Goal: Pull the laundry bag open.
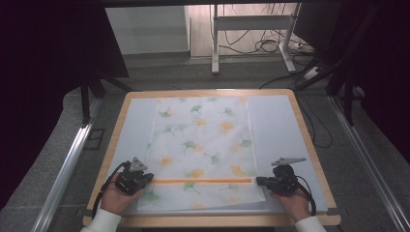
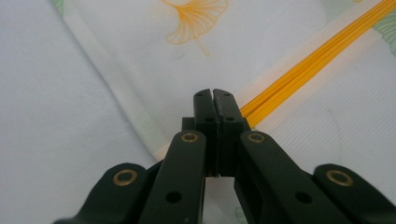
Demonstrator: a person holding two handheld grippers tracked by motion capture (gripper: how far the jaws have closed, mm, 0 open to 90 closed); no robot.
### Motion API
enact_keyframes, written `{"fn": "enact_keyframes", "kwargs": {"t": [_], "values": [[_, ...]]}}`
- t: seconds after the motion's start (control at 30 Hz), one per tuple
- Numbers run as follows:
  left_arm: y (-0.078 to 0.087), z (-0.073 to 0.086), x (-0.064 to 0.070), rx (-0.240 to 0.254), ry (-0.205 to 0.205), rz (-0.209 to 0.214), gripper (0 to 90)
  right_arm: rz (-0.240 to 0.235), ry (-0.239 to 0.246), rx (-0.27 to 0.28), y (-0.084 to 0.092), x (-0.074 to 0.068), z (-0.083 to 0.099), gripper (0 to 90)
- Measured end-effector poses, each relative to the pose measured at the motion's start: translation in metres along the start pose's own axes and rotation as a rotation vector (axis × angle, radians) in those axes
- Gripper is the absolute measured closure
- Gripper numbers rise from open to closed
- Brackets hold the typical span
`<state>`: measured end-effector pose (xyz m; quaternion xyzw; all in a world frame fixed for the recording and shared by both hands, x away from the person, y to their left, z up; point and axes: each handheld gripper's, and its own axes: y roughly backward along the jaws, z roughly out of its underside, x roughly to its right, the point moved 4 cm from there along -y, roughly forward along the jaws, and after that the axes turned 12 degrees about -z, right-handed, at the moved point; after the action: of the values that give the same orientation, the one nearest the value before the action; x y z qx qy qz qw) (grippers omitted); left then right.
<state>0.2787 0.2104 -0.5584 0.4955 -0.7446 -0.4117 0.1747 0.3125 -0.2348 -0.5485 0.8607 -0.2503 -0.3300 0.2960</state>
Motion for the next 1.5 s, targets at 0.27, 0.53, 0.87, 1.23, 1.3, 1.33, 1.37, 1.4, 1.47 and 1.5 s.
{"fn": "enact_keyframes", "kwargs": {"t": [0.27, 0.53, 0.87, 1.23, 1.3, 1.33, 1.37, 1.4, 1.47, 1.5], "values": [[0.001, 0.003, -0.004, -0.001, 0.007, -0.014, 90.0, 0.000, 0.000, 0.000, 0.000, 0.000, 0.000, 89.8], [0.001, 0.003, -0.005, -0.002, 0.005, -0.018, 90.0, 0.001, 0.000, -0.001, 0.000, 0.000, 0.000, 89.8], [0.002, 0.004, -0.006, -0.003, 0.003, -0.022, 90.0, 0.006, 0.002, -0.002, 0.000, 0.000, 0.000, 89.8], [0.006, 0.011, -0.013, 0.010, 0.031, -0.021, 90.0, 0.006, 0.001, -0.002, 0.000, 0.000, 0.000, 89.8], [0.006, 0.010, -0.013, 0.011, 0.028, -0.030, 90.0, 0.006, 0.000, -0.002, 0.000, 0.000, 0.000, 89.8], [0.007, 0.010, -0.013, 0.012, 0.029, -0.031, 90.0, 0.006, 0.000, -0.002, 0.000, 0.000, 0.000, 89.8], [0.007, 0.010, -0.013, 0.011, 0.029, -0.028, 90.0, 0.006, 0.000, -0.002, 0.000, 0.000, 0.000, 89.8], [0.007, 0.010, -0.014, 0.011, 0.030, -0.027, 90.0, 0.003, 0.001, -0.002, 0.000, 0.000, 0.000, 89.8], [0.007, 0.010, -0.014, 0.011, 0.029, -0.029, 90.0, -0.001, 0.000, -0.003, 0.000, 0.000, 0.000, 89.8], [0.007, 0.010, -0.014, 0.011, 0.029, -0.030, 90.0, -0.001, 0.001, -0.003, 0.000, 0.000, 0.000, 89.8]]}}
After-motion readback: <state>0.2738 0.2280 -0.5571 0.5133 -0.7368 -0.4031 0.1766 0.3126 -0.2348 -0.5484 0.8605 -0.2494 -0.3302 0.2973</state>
